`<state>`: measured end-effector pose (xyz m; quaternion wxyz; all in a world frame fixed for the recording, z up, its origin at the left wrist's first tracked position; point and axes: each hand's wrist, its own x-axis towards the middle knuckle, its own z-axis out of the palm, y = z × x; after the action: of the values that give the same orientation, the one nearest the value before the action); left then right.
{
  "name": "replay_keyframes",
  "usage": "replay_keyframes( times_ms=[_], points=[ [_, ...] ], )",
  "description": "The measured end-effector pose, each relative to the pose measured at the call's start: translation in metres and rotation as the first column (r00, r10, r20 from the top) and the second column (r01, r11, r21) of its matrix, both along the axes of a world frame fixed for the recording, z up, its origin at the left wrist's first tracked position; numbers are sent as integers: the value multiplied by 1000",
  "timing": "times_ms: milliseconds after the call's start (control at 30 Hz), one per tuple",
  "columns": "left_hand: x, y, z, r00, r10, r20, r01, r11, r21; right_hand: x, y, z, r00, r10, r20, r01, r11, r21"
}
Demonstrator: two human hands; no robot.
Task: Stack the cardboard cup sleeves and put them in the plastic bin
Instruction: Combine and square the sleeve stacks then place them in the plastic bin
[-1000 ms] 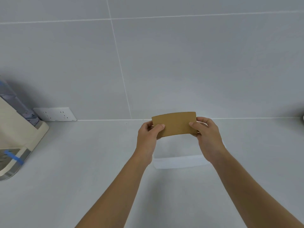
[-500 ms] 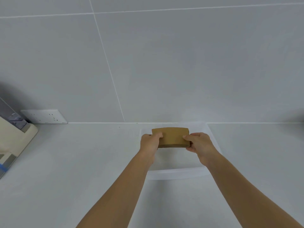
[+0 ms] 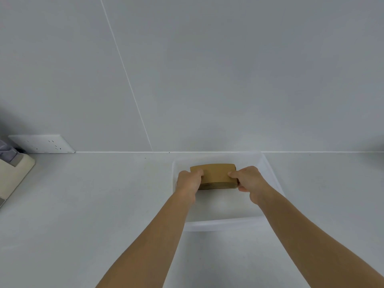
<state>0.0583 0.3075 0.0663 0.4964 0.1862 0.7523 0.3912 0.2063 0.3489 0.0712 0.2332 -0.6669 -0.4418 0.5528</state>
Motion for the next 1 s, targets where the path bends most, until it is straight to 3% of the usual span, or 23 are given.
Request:
replay_keyframes(
  times_ms=[1000],
  points=[
    [6,-1,2,996,-17,82,18,1000,-4,0,-3,-11,993,93,78,-98,993,67]
  ],
)
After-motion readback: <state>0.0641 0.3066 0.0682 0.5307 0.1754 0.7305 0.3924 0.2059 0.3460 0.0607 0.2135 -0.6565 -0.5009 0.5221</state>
